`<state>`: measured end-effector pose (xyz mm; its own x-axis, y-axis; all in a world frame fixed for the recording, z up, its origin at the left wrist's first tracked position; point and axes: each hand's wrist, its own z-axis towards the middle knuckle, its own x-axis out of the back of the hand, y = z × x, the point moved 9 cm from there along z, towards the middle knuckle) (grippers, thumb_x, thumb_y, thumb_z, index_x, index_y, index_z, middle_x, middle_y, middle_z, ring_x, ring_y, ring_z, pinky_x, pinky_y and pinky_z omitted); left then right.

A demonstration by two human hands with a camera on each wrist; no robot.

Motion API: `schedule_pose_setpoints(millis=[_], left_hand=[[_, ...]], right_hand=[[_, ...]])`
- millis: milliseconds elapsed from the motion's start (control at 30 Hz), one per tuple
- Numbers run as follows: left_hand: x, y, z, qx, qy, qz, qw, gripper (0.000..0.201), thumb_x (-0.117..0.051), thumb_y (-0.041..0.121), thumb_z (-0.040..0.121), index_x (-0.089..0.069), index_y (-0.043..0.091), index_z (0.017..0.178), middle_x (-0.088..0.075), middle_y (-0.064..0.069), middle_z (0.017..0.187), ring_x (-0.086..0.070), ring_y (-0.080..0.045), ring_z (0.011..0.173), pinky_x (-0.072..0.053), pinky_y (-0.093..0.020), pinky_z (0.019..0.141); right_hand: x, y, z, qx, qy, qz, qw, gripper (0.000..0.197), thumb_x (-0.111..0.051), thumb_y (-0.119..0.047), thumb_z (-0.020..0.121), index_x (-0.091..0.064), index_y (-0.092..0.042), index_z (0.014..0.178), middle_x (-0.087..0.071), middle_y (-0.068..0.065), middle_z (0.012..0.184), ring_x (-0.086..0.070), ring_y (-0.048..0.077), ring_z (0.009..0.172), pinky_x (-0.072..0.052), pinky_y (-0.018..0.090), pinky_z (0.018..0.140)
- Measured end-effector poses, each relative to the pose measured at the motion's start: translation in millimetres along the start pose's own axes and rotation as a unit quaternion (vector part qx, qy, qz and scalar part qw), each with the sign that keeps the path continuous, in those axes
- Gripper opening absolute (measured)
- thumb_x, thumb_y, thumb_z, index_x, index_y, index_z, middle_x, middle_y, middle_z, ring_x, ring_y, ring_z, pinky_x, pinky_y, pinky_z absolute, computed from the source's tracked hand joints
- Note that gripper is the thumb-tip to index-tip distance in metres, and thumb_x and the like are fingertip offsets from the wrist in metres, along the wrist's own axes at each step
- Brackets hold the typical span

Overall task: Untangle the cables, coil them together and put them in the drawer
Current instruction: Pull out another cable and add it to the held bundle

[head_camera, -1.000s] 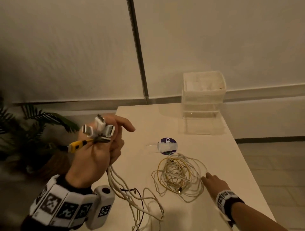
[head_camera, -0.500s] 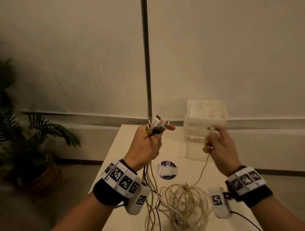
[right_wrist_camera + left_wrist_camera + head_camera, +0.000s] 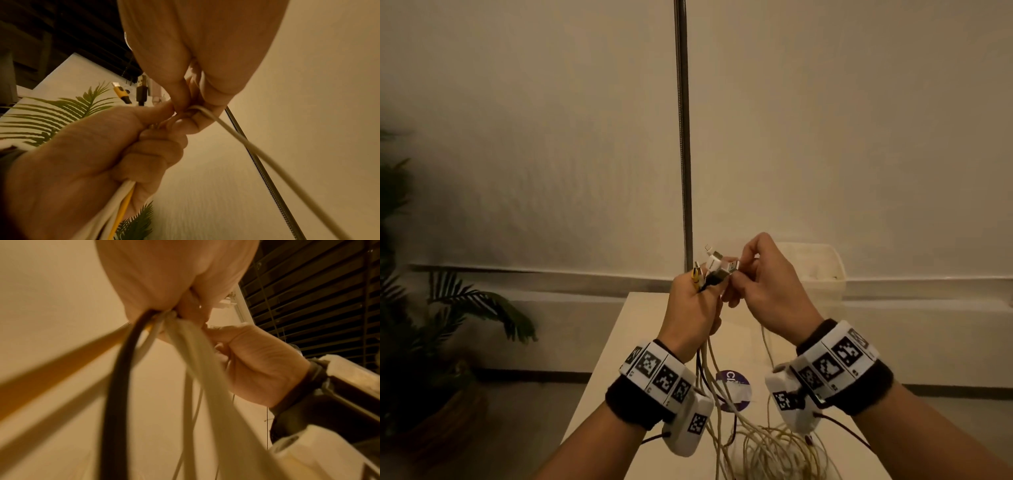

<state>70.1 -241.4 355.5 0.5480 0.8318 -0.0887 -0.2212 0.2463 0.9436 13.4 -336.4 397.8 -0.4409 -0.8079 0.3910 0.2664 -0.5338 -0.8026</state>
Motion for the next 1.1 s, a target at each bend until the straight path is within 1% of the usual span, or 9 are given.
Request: schedule_pose_setpoints(millis=[233, 367, 433, 500, 600, 667, 733, 900, 1100], left_hand=[[14.5, 12.9, -6.2, -0.06, 0.059, 0.05, 0.995, 0.024, -0.048, 0.012, 0.1, -0.07, 0.008, 0.09, -0.052, 0.012, 0.049, -0.042, -0.002, 0.042, -0.032, -0.018, 0.045], [44.6, 18.8, 0.2, -0.04, 0.113, -0.066, 0.991, 0.032, -0.05, 0.034, 0.096, -0.052, 0.017, 0.069, -0.047, 0.003, 0.056, -0.042, -0.015, 0.05, -0.038, -0.026, 0.043], [45.7, 30.7, -3.9, -0.044, 0.083, -0.078, 0.992, 0.04, -0.041, 0.032, 0.101, -0.054, 0.014, 0.068, -0.055, -0.002, 0.061, -0.057, -0.021, 0.058, -0.053, -0.035, 0.053], [33.9, 33.5, -12.9, -0.018, 0.004, -0.089, 0.996, 0.044, -0.034, 0.031, 0.104, -0.052, 0.016, 0.066, -0.052, -0.006, 0.06, -0.053, -0.021, 0.051, -0.051, -0.033, 0.047], [16.5, 35.2, -25.8, -0.02, -0.101, 0.037, 0.994, 0.039, -0.036, 0.016, 0.104, -0.042, 0.02, 0.066, -0.041, 0.009, 0.052, -0.033, -0.006, 0.041, -0.029, -0.018, 0.038], [9.3, 34.0, -27.1, -0.074, -0.139, 0.163, 0.974, 0.025, -0.045, 0.006, 0.098, -0.048, 0.016, 0.075, -0.054, 0.01, 0.057, -0.047, -0.003, 0.049, -0.04, -0.019, 0.047], [5.4, 25.1, -25.2, -0.098, -0.138, 0.267, 0.949, 0.006, -0.057, 0.019, 0.091, -0.054, 0.019, 0.086, -0.063, 0.008, 0.075, -0.057, -0.012, 0.067, -0.046, -0.031, 0.06], [2.4, -5.0, -25.8, -0.049, -0.084, 0.333, 0.938, 0.019, -0.06, 0.011, 0.089, -0.064, 0.025, 0.102, -0.07, 0.007, 0.09, -0.063, -0.011, 0.082, -0.049, -0.027, 0.07], [29.7, 23.6, -25.2, -0.081, 0.039, 0.285, 0.954, 0.042, -0.05, -0.009, 0.087, -0.066, 0.029, 0.078, -0.071, 0.004, 0.079, -0.062, -0.017, 0.07, -0.05, -0.036, 0.066]], right_hand=[[-15.0, 0.7, -19.7, 0.0, -0.002, 0.0, 1.0, 0.018, -0.057, -0.007, 0.092, -0.04, -0.015, 0.09, -0.065, 0.007, 0.073, -0.06, 0.01, 0.054, -0.05, 0.023, 0.052], [-53.5, 54.8, -59.1, -0.065, -0.14, 0.049, 0.987, 0.005, -0.048, -0.017, 0.099, -0.051, -0.013, 0.101, -0.059, 0.003, 0.06, -0.051, 0.011, 0.055, -0.043, 0.023, 0.054], [-62.0, 87.6, -76.4, -0.092, -0.186, 0.06, 0.976, 0.019, -0.046, -0.019, 0.101, -0.061, -0.013, 0.09, -0.053, -0.002, 0.06, -0.047, 0.009, 0.055, -0.04, 0.024, 0.055], [-57.7, 112.9, -79.9, -0.094, -0.205, -0.01, 0.974, 0.028, -0.048, -0.021, 0.1, -0.061, -0.02, 0.075, -0.054, -0.01, 0.06, -0.045, 0.001, 0.054, -0.038, 0.024, 0.059], [-42.1, 117.6, -62.9, -0.067, -0.211, -0.114, 0.969, 0.029, -0.049, -0.028, 0.099, -0.058, -0.027, 0.071, -0.056, -0.017, 0.061, -0.047, 0.0, 0.057, -0.04, 0.022, 0.061], [-33.5, 98.7, -47.3, -0.043, -0.209, -0.142, 0.967, 0.029, -0.048, -0.034, 0.098, -0.058, -0.03, 0.071, -0.056, -0.009, 0.066, -0.049, 0.006, 0.062, -0.042, 0.028, 0.064], [-29.7, 75.6, -30.8, -0.027, -0.212, -0.146, 0.966, 0.029, -0.048, -0.034, 0.098, -0.06, -0.029, 0.072, -0.06, 0.002, 0.072, -0.054, 0.015, 0.067, -0.046, 0.034, 0.069], [-34.6, 38.0, -14.8, -0.015, -0.233, -0.038, 0.972, 0.028, -0.049, -0.035, 0.093, -0.07, -0.018, 0.098, -0.071, 0.006, 0.098, -0.064, 0.028, 0.095, -0.05, 0.048, 0.088], [-14.6, 63.1, -26.7, -0.065, -0.208, 0.04, 0.975, 0.034, -0.043, -0.022, 0.102, -0.06, -0.013, 0.074, -0.044, -0.001, 0.059, -0.038, 0.01, 0.053, -0.033, 0.023, 0.054]])
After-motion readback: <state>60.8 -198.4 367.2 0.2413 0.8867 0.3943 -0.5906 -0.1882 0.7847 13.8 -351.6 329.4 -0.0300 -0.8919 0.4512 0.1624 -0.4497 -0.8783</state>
